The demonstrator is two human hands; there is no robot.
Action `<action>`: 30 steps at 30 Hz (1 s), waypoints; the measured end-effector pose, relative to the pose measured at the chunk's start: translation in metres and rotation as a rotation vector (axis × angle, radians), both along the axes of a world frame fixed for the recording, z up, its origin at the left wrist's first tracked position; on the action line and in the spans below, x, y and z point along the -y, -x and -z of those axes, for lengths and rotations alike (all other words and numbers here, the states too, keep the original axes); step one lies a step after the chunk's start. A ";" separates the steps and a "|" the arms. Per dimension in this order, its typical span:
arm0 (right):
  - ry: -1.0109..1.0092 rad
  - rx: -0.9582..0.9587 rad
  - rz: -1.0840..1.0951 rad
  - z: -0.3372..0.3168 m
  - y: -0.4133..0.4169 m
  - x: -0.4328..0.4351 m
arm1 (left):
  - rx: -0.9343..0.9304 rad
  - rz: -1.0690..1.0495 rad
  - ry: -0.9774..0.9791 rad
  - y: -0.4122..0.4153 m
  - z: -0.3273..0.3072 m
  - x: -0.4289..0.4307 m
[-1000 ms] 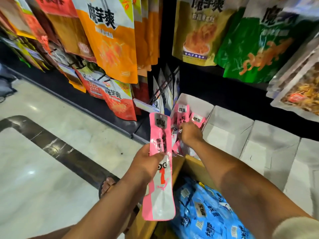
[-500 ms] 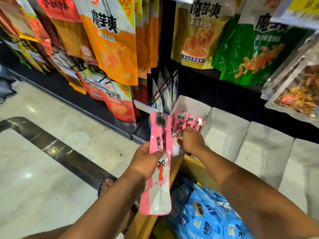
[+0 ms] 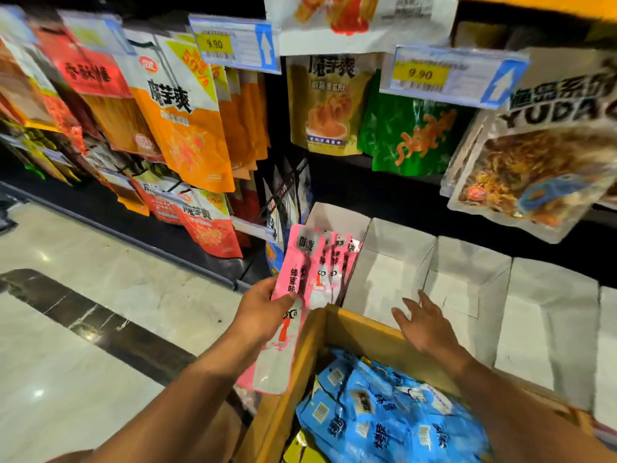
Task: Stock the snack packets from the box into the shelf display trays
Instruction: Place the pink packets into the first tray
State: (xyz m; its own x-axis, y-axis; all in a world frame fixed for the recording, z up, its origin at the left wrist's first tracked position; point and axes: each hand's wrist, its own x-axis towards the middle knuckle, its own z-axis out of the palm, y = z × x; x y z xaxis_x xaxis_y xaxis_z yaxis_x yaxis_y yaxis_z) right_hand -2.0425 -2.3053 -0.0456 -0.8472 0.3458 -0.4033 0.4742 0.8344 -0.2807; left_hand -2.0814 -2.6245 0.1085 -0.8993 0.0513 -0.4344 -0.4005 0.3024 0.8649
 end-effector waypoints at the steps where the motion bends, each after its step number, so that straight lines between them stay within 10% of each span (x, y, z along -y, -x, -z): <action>1: 0.005 0.000 0.007 -0.001 0.000 0.001 | -0.003 -0.001 0.009 0.003 0.002 -0.002; 30: -0.043 -0.061 0.014 0.001 0.002 0.001 | -0.209 0.338 0.495 0.172 0.186 -0.107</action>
